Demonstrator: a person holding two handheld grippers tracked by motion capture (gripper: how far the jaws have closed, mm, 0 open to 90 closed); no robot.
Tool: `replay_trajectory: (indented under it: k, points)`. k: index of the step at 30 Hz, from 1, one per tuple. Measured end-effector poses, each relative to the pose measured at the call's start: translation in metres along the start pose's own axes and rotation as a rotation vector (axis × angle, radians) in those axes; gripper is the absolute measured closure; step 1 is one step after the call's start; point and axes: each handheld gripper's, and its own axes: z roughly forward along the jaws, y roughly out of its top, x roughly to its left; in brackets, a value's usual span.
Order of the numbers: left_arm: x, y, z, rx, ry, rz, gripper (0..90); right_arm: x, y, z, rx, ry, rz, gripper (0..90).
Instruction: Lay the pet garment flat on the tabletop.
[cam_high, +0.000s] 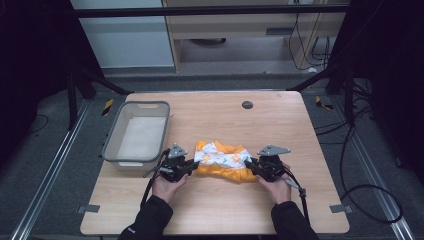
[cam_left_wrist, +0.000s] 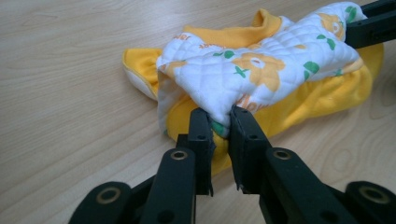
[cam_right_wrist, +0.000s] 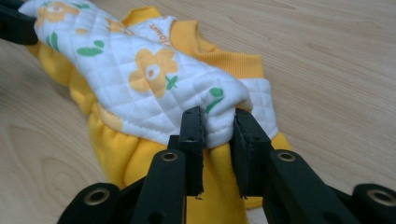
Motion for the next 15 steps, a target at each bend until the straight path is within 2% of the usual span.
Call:
replay_trajectory:
  k: [2,7,8,10,12,15]
  points:
    - [0.001,0.000,-0.002,-0.007,0.018,0.007,62.3,0.001,0.000,-0.002,-0.003,-0.011,-0.031,70.6]
    - [0.005,-0.004,-0.018,-0.013,-0.018,0.036,36.9,0.003,0.000,-0.019,-0.038,-0.017,-0.053,60.7]
    - [0.005,-0.007,-0.022,-0.018,-0.014,0.045,33.3,0.003,0.000,-0.023,-0.049,-0.013,-0.059,59.2]
    - [0.006,-0.016,-0.030,-0.033,0.007,0.072,33.2,0.002,-0.001,-0.033,-0.071,-0.010,-0.064,55.9]
    - [0.008,-0.025,-0.036,-0.019,0.021,0.078,34.1,0.002,-0.004,-0.041,-0.087,-0.008,-0.066,53.3]
    - [0.009,-0.035,-0.042,-0.001,0.036,0.119,37.7,0.000,-0.012,-0.053,-0.099,-0.001,-0.060,50.5]
